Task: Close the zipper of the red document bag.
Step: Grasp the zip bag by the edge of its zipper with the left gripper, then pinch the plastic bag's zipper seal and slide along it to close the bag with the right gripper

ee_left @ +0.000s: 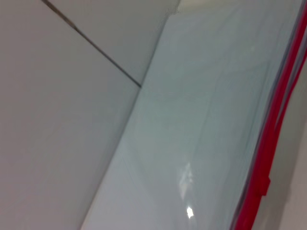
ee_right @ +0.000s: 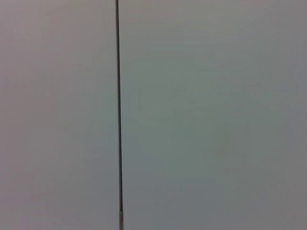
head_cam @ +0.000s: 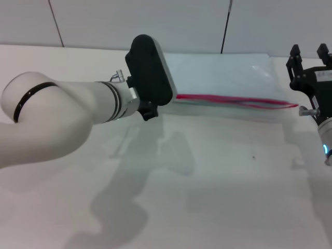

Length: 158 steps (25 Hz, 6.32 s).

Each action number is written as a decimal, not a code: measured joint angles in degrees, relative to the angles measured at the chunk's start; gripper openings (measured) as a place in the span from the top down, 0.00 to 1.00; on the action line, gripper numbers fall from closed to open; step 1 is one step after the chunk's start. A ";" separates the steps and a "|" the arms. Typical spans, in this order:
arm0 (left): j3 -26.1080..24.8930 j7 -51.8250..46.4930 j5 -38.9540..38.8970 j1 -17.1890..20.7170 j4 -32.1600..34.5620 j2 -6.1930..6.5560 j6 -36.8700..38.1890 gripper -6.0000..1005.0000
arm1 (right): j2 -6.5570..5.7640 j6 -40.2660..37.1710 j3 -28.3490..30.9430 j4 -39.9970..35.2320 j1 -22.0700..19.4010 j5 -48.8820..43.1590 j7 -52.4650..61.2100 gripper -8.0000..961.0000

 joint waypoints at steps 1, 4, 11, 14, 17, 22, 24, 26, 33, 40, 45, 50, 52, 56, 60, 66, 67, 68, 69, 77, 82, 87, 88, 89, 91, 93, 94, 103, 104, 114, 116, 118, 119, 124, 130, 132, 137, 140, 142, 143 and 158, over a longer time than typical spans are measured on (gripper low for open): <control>0.02 -0.35 0.00 0.11 0.42 -0.01 0.05 0.95 | -0.01 -0.04 0.01 -0.37 -0.04 0.00 0.00 0.40; -0.01 -2.11 0.01 0.57 2.12 -0.01 0.29 0.95 | -0.34 -0.48 0.70 -2.52 -0.18 1.80 0.00 0.40; -0.17 -4.78 0.23 1.77 5.84 0.07 2.93 0.95 | -1.05 -1.13 0.79 -4.99 -0.25 2.08 0.00 0.40; 0.05 -4.69 0.30 2.96 8.29 0.20 3.49 0.95 | -2.15 -1.63 0.80 -7.00 -0.08 2.21 0.00 0.40; 0.12 -4.41 0.32 4.33 11.06 0.28 3.85 0.96 | -5.02 -4.11 0.80 -11.41 -0.09 2.26 0.00 0.40; 0.22 -4.15 0.35 6.13 14.15 0.34 4.25 0.96 | -10.98 -12.49 0.82 -18.79 0.62 1.81 0.00 0.40; 0.09 -4.14 0.35 7.17 15.96 0.35 4.75 0.96 | -12.82 -14.56 0.90 -21.19 0.84 0.58 -0.02 0.40; 0.03 -4.14 0.35 7.39 16.37 0.36 4.88 0.96 | -14.81 -17.75 1.59 -23.57 1.06 -1.28 -0.06 0.40; -0.30 -3.45 0.43 9.68 21.00 0.55 5.46 0.96 | -18.62 -33.93 9.58 -30.58 0.75 -11.93 -0.18 0.40; -0.84 -3.34 0.43 11.35 24.68 0.77 5.70 0.96 | -18.73 -51.25 21.59 -37.44 -1.20 -25.63 -0.40 0.40; -1.05 -3.25 0.43 11.94 26.16 0.65 5.72 0.97 | -17.23 -60.57 27.84 -41.29 -2.88 -34.02 -0.83 0.40; -1.29 -1.91 0.43 13.11 28.46 0.62 5.72 0.97 | -14.08 -68.83 32.43 -42.95 -3.01 -37.87 -5.58 0.40; -1.29 -1.81 0.43 13.05 28.81 0.58 5.94 0.97 | -12.23 -72.52 34.35 -43.06 -2.70 -38.04 -9.60 0.40; -1.29 -1.66 0.43 12.94 29.18 0.56 6.29 0.97 | -7.69 -79.15 39.03 -42.82 -2.86 -38.08 -19.86 0.40; -1.28 -1.35 0.43 13.00 29.31 0.54 6.54 0.97 | -3.22 -84.95 44.49 -42.86 -4.15 -38.11 -29.18 0.40; -1.27 -0.94 0.43 13.00 29.93 0.55 6.99 0.97 | -0.54 -90.29 48.56 -43.16 -4.70 -38.16 -36.59 0.40; -1.27 -0.83 0.43 12.97 29.94 0.54 7.04 0.97 | -0.57 -90.38 48.50 -43.11 -4.67 -38.24 -37.09 0.40; -1.27 -0.71 0.43 12.96 29.97 0.54 7.21 0.97 | -0.59 -90.42 48.41 -43.02 -4.66 -38.41 -37.74 0.40; -1.27 -0.62 0.43 12.95 30.00 0.53 7.37 0.96 | -0.59 -90.44 48.37 -42.96 -4.65 -38.63 -38.58 0.40; -1.25 -0.46 0.43 12.88 30.66 0.69 8.42 0.96 | -0.40 -90.56 48.03 -42.60 -4.50 -43.47 -41.51 0.40; -1.12 0.36 0.43 12.70 30.77 0.50 8.52 0.96 | -0.41 -90.59 47.80 -40.84 -3.55 -45.29 -41.73 0.40; -0.98 0.80 0.43 12.70 30.77 0.46 8.53 0.95 | -0.37 -90.36 46.96 -38.78 -2.41 -45.43 -41.81 0.40; -0.98 0.87 0.43 12.70 30.77 0.46 8.53 0.95 | -0.37 -90.35 46.79 -38.58 -2.25 -45.44 -41.85 0.42; -0.98 0.89 0.43 12.70 30.77 0.45 8.53 0.95 | -0.36 -90.35 46.64 -38.49 -2.09 -45.44 -41.91 0.45; -1.01 0.91 0.43 12.70 30.77 0.44 8.53 0.95 | -0.35 -90.35 46.39 -38.39 -1.92 -45.44 -41.95 0.48; -1.04 0.93 0.43 12.71 30.77 0.43 8.53 0.95 | -0.34 -90.26 46.29 -38.36 -1.89 -45.28 -41.96 0.49; -1.05 0.93 0.43 12.69 30.75 0.43 8.53 0.95 | -0.34 -90.24 46.28 -38.35 -1.88 -45.18 -41.97 0.50; -1.19 0.95 0.43 12.55 30.67 0.43 8.52 0.94 | -0.31 -89.90 46.50 -38.49 -1.87 -44.97 -41.32 0.62; -1.22 0.95 0.43 12.55 30.68 0.43 8.52 0.94 | -0.28 -89.85 46.54 -38.57 -1.87 -44.96 -41.28 0.66; -1.27 0.95 0.43 12.59 30.77 0.43 8.51 0.93 | -0.16 -89.06 47.09 -38.72 -1.92 -44.83 -40.37 0.86; -1.27 0.94 0.43 12.69 30.78 0.43 8.51 0.93 | -0.16 -88.82 47.45 -38.48 -2.02 -44.82 -40.26 0.89; -1.28 0.94 0.42 12.79 30.78 0.44 8.48 0.93 | -0.16 -88.57 48.01 -38.37 -2.22 -44.82 -40.16 0.90; -1.32 0.94 0.42 12.87 30.78 0.46 8.48 0.93 | -0.17 -88.55 48.33 -38.35 -2.31 -44.82 -40.13 0.91; -1.83 0.95 0.42 13.28 30.79 0.55 8.41 0.93 | -0.17 -88.50 50.19 -37.97 -2.80 -44.99 -40.10 0.92; -2.61 1.78 0.43 14.28 31.90 0.69 8.46 0.92 | -0.17 -88.42 51.76 -36.62 -2.95 -45.23 -40.21 0.92; -3.09 2.70 0.43 15.02 32.61 0.48 8.50 0.92 | -0.18 -88.42 52.41 -35.94 -2.86 -45.24 -40.43 0.92; -3.89 3.40 0.43 16.41 33.94 0.45 8.52 0.92 | -0.29 -88.42 55.47 -33.55 -2.79 -46.00 -40.80 0.92; -4.37 3.72 0.43 17.44 34.58 0.46 8.52 0.92 | -0.29 -88.28 56.97 -32.64 -2.91 -47.09 -40.82 0.92; -4.77 3.99 0.43 18.29 34.95 0.45 8.37 0.92 | -0.27 -87.68 58.29 -31.70 -3.12 -47.67 -40.83 0.92; -4.97 4.04 0.43 18.59 35.01 0.45 8.25 0.91 | -0.27 -87.36 58.77 -31.19 -3.18 -47.70 -40.83 0.91; -6.32 5.06 0.43 19.65 34.71 0.41 7.64 0.90 | -0.24 -86.45 63.96 -29.20 -4.51 -48.89 -40.86 0.83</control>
